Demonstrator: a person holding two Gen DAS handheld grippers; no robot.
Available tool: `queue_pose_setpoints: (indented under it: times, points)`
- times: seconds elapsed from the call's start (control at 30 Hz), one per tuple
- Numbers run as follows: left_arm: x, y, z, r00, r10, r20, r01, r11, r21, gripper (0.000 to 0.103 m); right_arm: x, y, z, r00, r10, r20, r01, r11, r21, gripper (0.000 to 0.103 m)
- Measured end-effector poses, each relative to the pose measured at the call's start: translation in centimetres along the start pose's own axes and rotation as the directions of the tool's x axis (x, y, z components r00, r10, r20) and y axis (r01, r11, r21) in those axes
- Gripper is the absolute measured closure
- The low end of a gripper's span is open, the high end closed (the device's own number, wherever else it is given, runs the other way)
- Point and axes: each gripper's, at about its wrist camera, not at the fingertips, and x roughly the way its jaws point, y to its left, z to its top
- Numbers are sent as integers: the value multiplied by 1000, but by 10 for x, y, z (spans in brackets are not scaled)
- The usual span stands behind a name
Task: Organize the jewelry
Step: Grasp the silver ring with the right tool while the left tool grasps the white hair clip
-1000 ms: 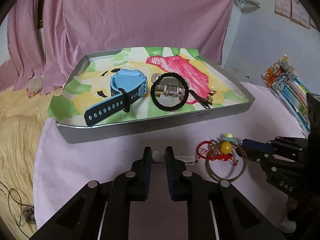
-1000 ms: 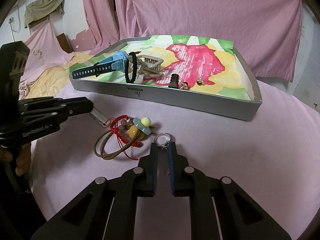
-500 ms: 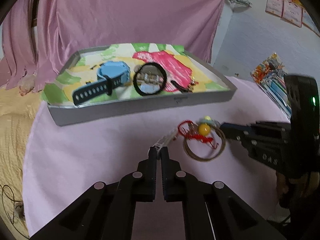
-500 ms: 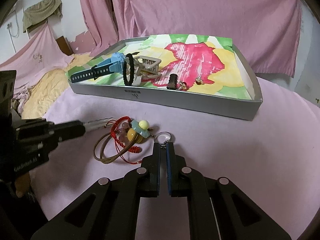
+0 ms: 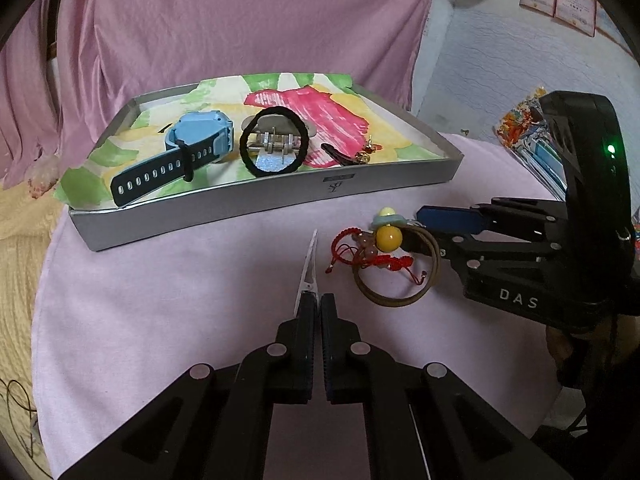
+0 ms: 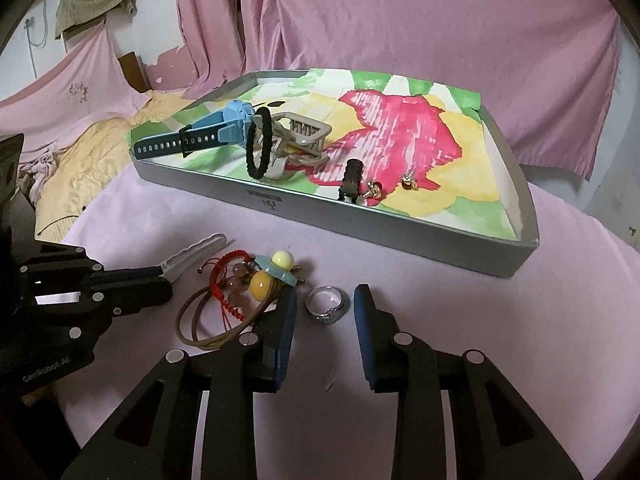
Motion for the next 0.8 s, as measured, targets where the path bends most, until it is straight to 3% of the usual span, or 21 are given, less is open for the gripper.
queue_pose_setpoints:
  times: [0.1, 0.4, 0.8]
  points:
    - [1, -1, 0, 1000, -1, 0, 1, 1000, 0, 100, 0, 0, 0, 1000, -3, 2, 3, 1000, -3, 85]
    - [0, -1, 0, 1000, -26, 17, 26, 1000, -14, 101, -4, -6, -5, 1000, 16, 13, -17, 1000, 24, 85]
    - [-23, -3, 7, 987, -10, 159, 12, 1000, -16, 101, -26, -17, -11, 995, 20, 100, -29, 996, 85, 85]
